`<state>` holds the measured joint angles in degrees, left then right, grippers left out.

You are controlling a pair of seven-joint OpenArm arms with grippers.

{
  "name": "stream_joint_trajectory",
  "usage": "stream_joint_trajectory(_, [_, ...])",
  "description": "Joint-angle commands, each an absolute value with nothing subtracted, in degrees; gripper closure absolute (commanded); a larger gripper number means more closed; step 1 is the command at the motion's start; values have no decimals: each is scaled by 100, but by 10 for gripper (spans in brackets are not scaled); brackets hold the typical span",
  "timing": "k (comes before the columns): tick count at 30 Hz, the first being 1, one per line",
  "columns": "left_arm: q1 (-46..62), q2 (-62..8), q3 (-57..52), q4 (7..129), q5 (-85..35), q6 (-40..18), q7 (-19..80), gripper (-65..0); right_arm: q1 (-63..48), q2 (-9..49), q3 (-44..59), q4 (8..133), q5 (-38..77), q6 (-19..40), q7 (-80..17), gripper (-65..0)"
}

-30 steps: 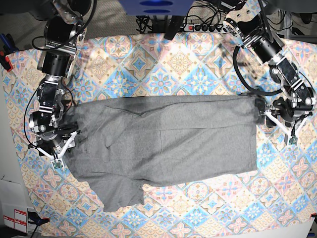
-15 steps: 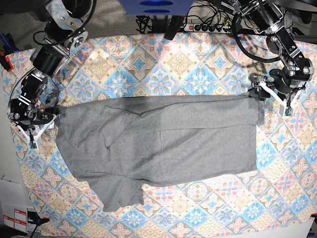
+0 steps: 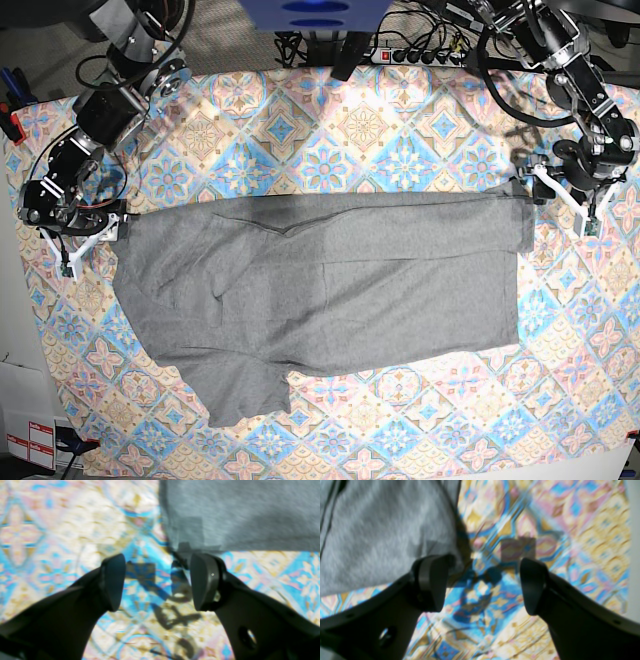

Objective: Fold the T-shirt properly
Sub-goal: 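Reposition both grippers to the folded shirt's side corners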

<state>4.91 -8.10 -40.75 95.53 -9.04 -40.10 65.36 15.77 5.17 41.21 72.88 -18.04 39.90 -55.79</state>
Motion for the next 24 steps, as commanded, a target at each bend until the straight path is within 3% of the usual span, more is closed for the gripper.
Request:
stream_joint_trajectory(1, [374,-892,-4084,9622,-954,-4000,6440,-399,1719,602,4110,7363,-1780,4000,-5508,-443])
stream_joint_trajectory(17, [207,-1095,-4084,9033,-1007,-4000,6431,-399,1938,523,4145,5921,-1771,4000,-4532,-443])
stream_joint_trajectory(24, [-163,-1095,-4048,8435,-1015,-4000,6431,-398,1965,523,4145,5859,-1789,4000,-4514,-443])
